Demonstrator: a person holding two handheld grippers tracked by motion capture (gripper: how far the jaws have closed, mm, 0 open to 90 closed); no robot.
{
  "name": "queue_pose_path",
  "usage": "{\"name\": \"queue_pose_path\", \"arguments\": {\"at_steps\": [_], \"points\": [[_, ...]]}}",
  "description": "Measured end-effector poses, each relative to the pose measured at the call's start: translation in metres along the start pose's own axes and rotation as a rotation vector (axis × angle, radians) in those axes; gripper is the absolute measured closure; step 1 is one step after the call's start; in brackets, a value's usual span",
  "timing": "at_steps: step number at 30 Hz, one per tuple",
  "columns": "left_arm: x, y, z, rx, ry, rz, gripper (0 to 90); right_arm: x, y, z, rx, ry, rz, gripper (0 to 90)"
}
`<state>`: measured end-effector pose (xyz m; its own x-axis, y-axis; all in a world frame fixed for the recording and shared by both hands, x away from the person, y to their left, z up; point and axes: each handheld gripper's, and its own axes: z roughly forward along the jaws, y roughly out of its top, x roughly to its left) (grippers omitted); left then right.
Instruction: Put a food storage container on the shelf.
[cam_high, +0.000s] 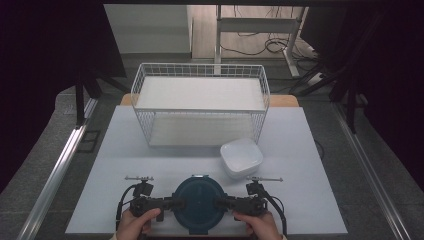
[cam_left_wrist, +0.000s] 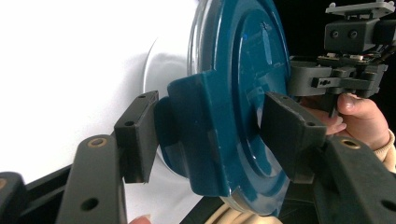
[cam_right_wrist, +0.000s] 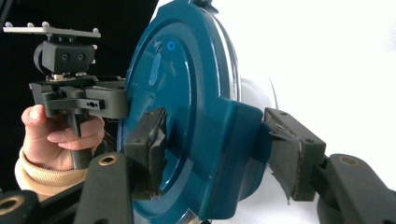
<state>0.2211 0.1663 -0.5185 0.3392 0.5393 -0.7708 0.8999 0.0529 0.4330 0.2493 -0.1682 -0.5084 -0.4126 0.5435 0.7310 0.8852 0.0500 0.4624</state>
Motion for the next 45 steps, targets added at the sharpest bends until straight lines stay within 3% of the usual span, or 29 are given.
{"name": "queue_pose_path", "arguments": {"at_steps": [9, 27, 31, 42, 45], "points": [[-0.005, 0.000, -0.005, -0.016, 0.017, 0.029, 41.2, 0.006, 0.000, -0.003, -0.007, -0.002, -0.039, 44.0], [-0.015, 0.003, -0.009, -0.032, 0.047, 0.076, 41.3, 0.012, 0.001, -0.004, -0.030, -0.011, -0.070, 44.8], [-0.017, 0.004, -0.010, -0.040, 0.044, 0.084, 41.3, 0.017, 0.003, -0.007, -0.040, -0.020, -0.101, 44.7], [-0.020, 0.013, -0.011, -0.054, 0.053, 0.100, 41.1, 0.018, 0.013, -0.007, -0.048, -0.015, -0.113, 44.7], [-0.023, 0.015, -0.013, -0.061, 0.058, 0.121, 41.2, 0.020, 0.015, -0.009, -0.050, -0.012, -0.124, 44.7]]}}
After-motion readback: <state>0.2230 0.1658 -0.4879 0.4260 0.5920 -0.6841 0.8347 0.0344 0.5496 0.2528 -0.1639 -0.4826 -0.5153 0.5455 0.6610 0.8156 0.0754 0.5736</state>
